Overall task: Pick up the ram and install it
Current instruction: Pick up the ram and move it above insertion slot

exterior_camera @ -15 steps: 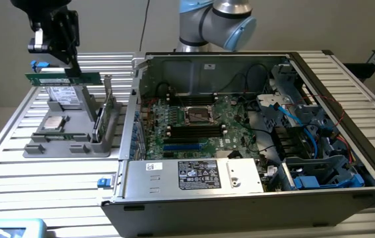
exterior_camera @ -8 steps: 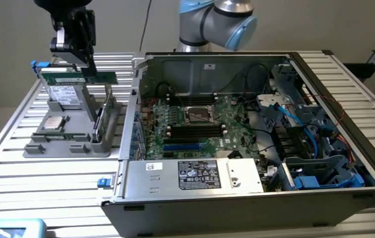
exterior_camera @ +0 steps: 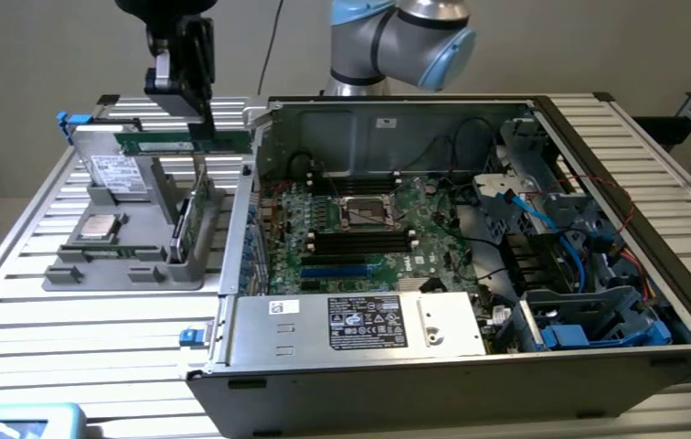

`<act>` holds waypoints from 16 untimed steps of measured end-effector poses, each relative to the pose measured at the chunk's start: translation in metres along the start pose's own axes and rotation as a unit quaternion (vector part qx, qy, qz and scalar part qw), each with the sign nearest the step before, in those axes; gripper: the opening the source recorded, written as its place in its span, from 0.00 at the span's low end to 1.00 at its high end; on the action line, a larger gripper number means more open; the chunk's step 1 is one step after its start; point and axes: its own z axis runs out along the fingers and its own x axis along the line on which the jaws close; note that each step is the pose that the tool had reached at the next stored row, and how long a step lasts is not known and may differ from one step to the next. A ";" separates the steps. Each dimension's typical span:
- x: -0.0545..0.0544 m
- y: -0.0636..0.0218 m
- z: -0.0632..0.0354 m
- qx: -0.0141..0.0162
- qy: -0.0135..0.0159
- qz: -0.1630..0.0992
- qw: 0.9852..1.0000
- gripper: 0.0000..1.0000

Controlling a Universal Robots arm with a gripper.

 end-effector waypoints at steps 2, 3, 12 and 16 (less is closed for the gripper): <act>-0.001 -0.0089 -0.0001 0.000 0.000 0.000 1.000 0.12; -0.001 -0.0134 -0.0001 0.000 0.000 0.000 1.000 0.12; -0.008 -0.0545 0.0071 0.000 0.000 0.000 1.000 0.12; -0.011 -0.0726 0.0095 0.000 0.000 0.000 1.000 0.12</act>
